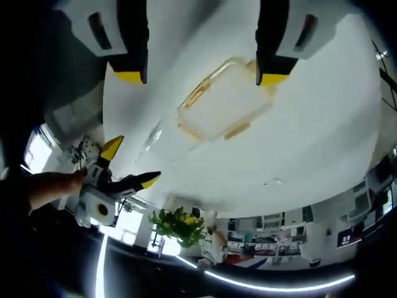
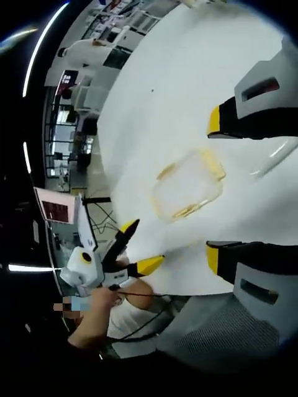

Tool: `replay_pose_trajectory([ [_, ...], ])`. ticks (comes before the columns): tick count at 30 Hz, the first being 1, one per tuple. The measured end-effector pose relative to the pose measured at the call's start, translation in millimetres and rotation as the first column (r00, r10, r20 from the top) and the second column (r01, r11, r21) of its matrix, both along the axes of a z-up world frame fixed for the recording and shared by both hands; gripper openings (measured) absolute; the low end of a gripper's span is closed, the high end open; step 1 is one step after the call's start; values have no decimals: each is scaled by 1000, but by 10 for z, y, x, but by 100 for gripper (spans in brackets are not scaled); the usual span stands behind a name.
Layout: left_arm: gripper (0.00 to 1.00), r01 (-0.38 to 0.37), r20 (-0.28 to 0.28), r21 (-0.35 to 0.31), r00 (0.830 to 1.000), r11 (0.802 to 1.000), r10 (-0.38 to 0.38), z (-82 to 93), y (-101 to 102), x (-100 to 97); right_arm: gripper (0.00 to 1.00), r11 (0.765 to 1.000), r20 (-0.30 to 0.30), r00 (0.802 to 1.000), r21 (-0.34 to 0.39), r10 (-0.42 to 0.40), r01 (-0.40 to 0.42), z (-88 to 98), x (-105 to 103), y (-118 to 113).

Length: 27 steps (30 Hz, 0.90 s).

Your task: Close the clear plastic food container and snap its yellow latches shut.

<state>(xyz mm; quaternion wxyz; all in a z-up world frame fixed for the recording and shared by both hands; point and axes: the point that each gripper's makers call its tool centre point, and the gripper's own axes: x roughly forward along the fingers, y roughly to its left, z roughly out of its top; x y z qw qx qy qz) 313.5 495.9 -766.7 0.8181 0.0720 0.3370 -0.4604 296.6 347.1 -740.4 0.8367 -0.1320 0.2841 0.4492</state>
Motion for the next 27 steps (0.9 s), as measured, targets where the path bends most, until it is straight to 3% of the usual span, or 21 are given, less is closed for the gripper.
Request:
replay_pose_trajectory([
  [3,67,15,0,14,1000,1000,-15,-16,10,62,66,1000,-8,1000,-15,19,-19,-41,37,23],
  [7,68,23,-44,15,999,1000,-23,-69,-2,104,66,999,-38,998,-12,40,-41,-100,102,52],
  [11,66,96,-34,90,995,991,-94,-157,40,110,65,985,-24,992,-115,124,-126,-204,165,42],
  [17,66,132,-44,97,991,986,-128,-173,52,199,62,980,-51,987,-120,155,-160,-222,287,87],
  [27,65,219,-41,176,976,960,-216,-336,101,323,60,939,-101,966,-229,238,-255,-437,373,70],
])
